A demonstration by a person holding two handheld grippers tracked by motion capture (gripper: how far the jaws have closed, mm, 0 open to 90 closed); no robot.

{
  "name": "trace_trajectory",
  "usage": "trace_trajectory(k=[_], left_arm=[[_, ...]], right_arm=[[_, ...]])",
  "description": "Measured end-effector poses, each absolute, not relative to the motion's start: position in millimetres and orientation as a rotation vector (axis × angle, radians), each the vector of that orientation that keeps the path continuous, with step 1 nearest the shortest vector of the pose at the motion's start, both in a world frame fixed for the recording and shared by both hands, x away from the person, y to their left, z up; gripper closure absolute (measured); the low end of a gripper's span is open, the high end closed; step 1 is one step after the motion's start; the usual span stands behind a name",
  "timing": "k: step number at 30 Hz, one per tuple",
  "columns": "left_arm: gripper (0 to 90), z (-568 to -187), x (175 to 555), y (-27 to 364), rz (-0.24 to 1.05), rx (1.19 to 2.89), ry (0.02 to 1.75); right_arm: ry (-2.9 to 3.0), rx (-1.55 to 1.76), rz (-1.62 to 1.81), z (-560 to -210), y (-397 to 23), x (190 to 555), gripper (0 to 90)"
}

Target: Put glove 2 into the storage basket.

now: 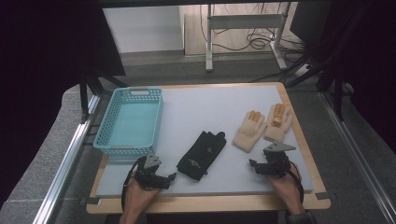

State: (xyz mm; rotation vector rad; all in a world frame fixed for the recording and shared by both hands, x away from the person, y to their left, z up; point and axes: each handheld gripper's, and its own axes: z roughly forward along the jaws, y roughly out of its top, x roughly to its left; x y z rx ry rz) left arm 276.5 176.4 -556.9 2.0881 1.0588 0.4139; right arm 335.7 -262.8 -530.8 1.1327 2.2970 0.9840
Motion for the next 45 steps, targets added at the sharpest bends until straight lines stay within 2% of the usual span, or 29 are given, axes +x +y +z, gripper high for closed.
trace_trajectory(k=[5, 10, 24, 32, 45], left_arm=[[4.4, -556, 277, 177, 0.406, 2.097, 1.054], [9.9, -551, 275, 177, 0.347, 2.087, 1.007], [7.9, -526, 279, 159, 0.317, 2.088, 0.982], [6.4, -510, 291, 136, 0.294, 2.122, 0.981], [1.7, -511, 325, 87, 0.231, 2.191, 1.034]], right_arm=[[2.294, 1.133, 0.982, -531, -263, 336, 23.3], [2.292, 1.129, 0.981, -531, -263, 335, 23.3], [2.29, 1.126, 0.98, -532, -263, 335, 23.2], [2.29, 1.126, 0.981, -532, -263, 335, 23.2], [2.293, 1.125, 0.984, -532, -263, 335, 22.8]])
